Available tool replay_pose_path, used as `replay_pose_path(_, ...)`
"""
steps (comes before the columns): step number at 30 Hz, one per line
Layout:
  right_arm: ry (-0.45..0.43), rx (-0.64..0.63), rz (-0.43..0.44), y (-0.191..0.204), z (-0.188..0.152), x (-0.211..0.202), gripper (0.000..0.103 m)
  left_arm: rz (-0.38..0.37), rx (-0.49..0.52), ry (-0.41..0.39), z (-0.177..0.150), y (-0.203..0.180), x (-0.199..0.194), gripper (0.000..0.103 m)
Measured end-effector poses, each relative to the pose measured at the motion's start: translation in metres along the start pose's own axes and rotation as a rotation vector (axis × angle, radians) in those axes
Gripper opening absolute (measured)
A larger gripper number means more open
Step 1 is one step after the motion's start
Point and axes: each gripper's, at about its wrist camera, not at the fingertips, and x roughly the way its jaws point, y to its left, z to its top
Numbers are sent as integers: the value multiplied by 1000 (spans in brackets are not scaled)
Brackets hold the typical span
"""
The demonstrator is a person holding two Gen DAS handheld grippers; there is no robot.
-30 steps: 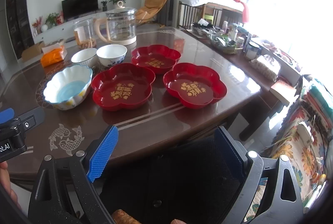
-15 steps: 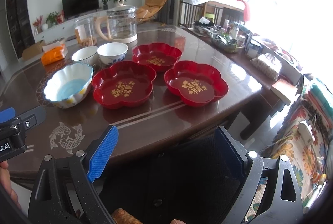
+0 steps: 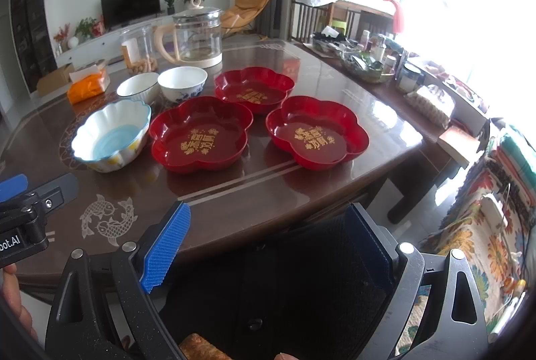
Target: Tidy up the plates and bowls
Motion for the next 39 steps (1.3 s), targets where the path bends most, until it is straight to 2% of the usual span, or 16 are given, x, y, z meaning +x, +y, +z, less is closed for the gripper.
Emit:
replay_pose_path(5,2,1,0,0,-1,0,95,-17,11,13,0,-1,0,103)
replay_pose_path(13,-2,1,0,0,-1,-1,95,-91,-19,31,-1,4,2,103)
replay_pose_path(28,18,16,6,-4,0,2,95,-109,-30,75,-4,13,22,103)
replay_pose_path(31,37,29,3,-12,2,10,95,-114,-39,95,-3,15,27,103)
replay_pose_path(36,82,138,-36,-47,2,25,95,-109,-41,92,-1,18,31,103)
replay_pose_path(39,90,164,-36,-55,2,27,95,-115,-22,95,8,16,38,103)
